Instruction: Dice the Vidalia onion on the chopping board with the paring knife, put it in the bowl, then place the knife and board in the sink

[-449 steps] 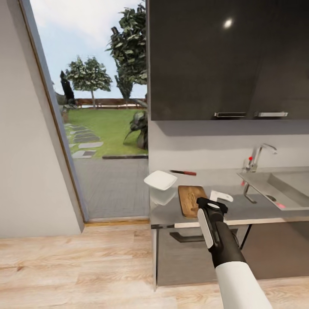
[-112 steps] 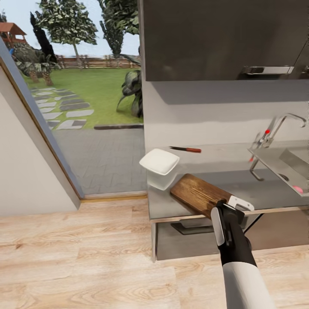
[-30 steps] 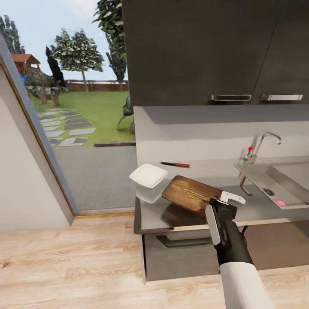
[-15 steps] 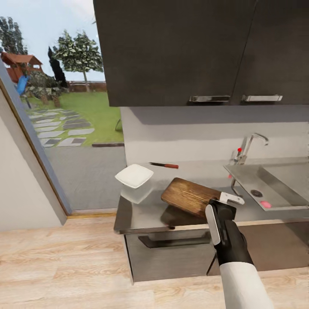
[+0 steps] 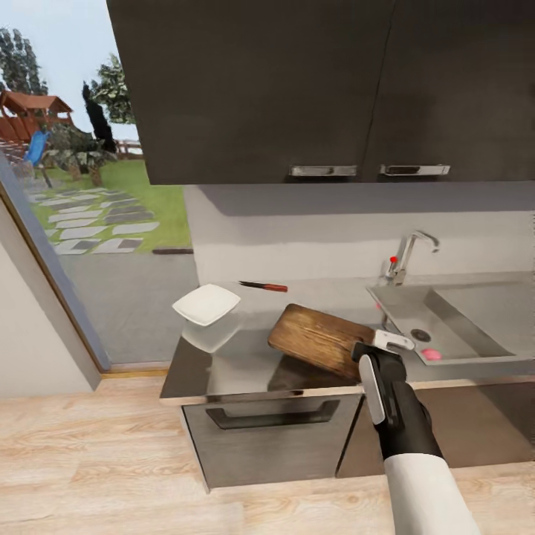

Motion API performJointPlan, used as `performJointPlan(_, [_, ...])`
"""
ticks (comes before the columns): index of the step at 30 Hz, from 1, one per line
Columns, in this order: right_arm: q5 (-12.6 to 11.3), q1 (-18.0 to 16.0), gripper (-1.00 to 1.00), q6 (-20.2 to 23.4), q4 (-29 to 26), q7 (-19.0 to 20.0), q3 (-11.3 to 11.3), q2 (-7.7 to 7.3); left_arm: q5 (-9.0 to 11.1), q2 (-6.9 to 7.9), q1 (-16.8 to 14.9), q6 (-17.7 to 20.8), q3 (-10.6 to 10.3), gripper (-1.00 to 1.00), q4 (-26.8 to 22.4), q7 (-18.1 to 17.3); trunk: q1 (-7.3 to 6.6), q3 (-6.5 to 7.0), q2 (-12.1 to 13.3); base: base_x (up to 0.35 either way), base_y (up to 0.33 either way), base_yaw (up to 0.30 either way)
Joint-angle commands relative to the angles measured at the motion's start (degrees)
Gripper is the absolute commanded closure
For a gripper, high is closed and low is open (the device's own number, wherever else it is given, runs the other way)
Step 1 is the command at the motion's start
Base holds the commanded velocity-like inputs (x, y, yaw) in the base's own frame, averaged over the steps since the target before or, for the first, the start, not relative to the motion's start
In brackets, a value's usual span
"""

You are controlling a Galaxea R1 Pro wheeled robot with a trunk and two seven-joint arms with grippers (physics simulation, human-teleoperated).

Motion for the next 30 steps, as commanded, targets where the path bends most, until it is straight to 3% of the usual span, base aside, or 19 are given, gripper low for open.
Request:
performJointPlan(1, [-0.47, -0.05, 1.0, 0.12, -0.05, 0.85, -0.03, -0.48, 0.05, -0.02, 0.04, -0.06, 0.08, -1.0, -0.12, -0.02, 0.04, -0.12, -0.13, 0.0, -0.304, 0.0])
performJointPlan(6, [-0.28, -0.05, 1.0, 0.23, -0.13, 4.87, 0.21, -1.84, 0.05, -0.02, 0.05, -0.06, 0.08, -1.0, -0.13, -0.02, 0.04, -0.12, -0.13, 0.0, -0.304, 0.0])
performJointPlan(9, [-0.25, -0.05, 1.0, 0.27, -0.14, 6.54, 2.76, -2.53, 0.05, -0.02, 0.02, -0.03, 0.08, -1.0, -0.12, -0.02, 0.04, -0.12, -0.13, 0.0, -0.304, 0.0])
performJointPlan(12, [-0.28, -0.05, 1.0, 0.52, -0.14, 8.38, 6.45, -4.41, 0.05, -0.02, 0.03, -0.05, 0.08, -1.0, -0.14, -0.02, 0.04, -0.12, -0.13, 0.0, -0.305, 0.0])
performJointPlan(15, [-0.28, -0.05, 1.0, 3.05, -0.17, 11.2, 8.57, -5.34, 0.05, 0.01, 0.02, -0.09, 0.08, -1.0, -0.1, -0.02, 0.04, -0.12, -0.13, 0.0, -0.306, 0.0])
performJointPlan(20, [-0.18, -0.05, 1.0, 6.14, -0.21, 16.29, 9.35, -5.71, 0.05, 0.06, 0.04, -0.14, 0.08, -1.0, -0.06, -0.02, 0.04, -0.12, -0.13, 0.0, -0.272, 0.0])
performJointPlan(30, [-0.15, -0.05, 1.0, 6.51, -0.23, 17.35, 9.54, -6.46, 0.05, 0.07, 0.02, -0.14, 0.08, -1.0, -0.14, -0.02, 0.04, -0.12, -0.13, 0.0, -0.034, 0.0])
